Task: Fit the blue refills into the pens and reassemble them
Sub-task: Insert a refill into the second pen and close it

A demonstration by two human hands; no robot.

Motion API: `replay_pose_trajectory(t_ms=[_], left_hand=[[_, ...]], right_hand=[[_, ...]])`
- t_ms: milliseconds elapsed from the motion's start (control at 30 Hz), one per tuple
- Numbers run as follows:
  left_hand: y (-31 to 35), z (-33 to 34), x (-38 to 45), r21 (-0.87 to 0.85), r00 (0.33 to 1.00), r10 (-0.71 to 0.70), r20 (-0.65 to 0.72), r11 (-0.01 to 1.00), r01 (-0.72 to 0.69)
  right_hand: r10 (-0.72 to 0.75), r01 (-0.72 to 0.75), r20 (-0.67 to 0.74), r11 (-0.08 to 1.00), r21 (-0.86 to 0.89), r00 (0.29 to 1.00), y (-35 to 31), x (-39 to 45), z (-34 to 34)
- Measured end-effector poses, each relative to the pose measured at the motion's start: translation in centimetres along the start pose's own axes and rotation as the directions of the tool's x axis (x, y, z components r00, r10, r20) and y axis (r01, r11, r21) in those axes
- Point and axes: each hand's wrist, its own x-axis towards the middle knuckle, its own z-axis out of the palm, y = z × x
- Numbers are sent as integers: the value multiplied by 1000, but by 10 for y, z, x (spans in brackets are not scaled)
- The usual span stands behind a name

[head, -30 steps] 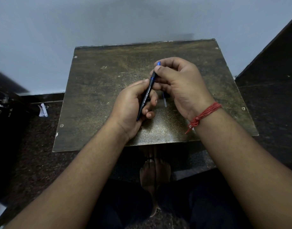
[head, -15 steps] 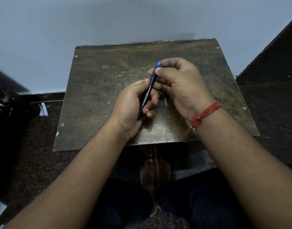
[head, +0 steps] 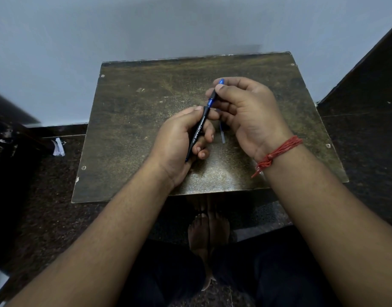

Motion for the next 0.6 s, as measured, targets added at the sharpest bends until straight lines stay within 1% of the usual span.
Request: replay_pose_trajectory(t_ms=[267,367,467,533,567,600], left_hand=[[-2,1,0,79,999,30,44,996,-34],[-2,2,-1,87,998,35,55,995,-40],[-3,2,-1,94,998,37,60,995,-43],[-3,1,0,99,998,40,49,994,-45],[-3,0,0,97,998,43,43,994,-47],[-3,-1,1,92,998,46,37,995,-49]], right_hand=[[9,3,-69,985,172,998,-3,5,-6],[-44,72,-139,976,205,989,-6,8,-9],[-130,185,-227,953,239,965,-11,13,-17],[-213,270,-280,946,181,936,-14,16,-25],[-266,308,-299,946,100,916,-15,17,-28],[-324,335,-311,942,-20,893,-16,19,-33]])
